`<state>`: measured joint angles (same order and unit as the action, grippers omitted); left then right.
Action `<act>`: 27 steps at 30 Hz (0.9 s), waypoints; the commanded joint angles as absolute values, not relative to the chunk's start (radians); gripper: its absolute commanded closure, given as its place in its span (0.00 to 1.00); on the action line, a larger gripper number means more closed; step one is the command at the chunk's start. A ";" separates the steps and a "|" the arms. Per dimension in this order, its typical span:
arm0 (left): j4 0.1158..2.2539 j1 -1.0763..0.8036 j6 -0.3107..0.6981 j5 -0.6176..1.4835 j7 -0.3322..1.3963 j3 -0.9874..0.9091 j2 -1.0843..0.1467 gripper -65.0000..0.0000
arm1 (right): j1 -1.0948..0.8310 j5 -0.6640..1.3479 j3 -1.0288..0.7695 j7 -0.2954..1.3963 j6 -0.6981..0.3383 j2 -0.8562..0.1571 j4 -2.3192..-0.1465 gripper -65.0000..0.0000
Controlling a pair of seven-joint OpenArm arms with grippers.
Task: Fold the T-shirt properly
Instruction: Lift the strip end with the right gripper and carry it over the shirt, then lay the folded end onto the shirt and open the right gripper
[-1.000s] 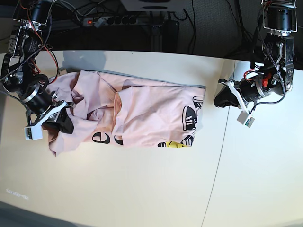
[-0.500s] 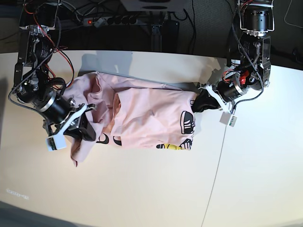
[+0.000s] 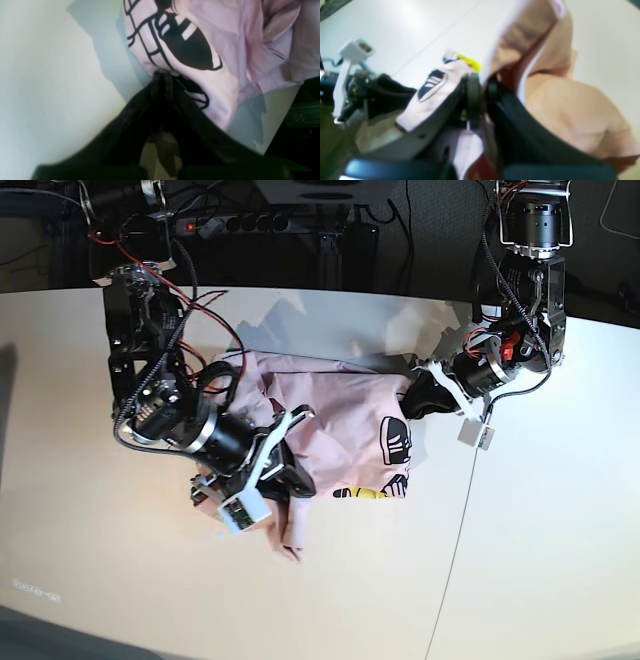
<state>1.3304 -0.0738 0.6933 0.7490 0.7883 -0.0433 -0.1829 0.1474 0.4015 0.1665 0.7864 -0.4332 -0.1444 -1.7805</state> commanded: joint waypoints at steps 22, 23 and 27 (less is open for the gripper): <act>1.327 -0.081 0.698 0.846 0.955 -0.039 -0.184 0.98 | 0.255 0.020 0.425 0.715 -0.390 0.096 -1.496 1.00; 1.327 -0.081 0.698 0.859 0.965 -0.039 -0.184 0.98 | 0.255 0.008 0.425 0.715 -0.376 0.103 -1.496 1.00; 1.327 -0.081 0.698 0.933 1.012 -0.039 -0.187 0.98 | 0.255 0.004 0.425 0.715 -0.352 0.112 -1.496 1.00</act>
<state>1.3312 -0.0662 0.6987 0.9077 0.9504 -0.0475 -0.2001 0.2321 -0.0013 0.4259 0.7380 -0.4217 0.0998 -1.4788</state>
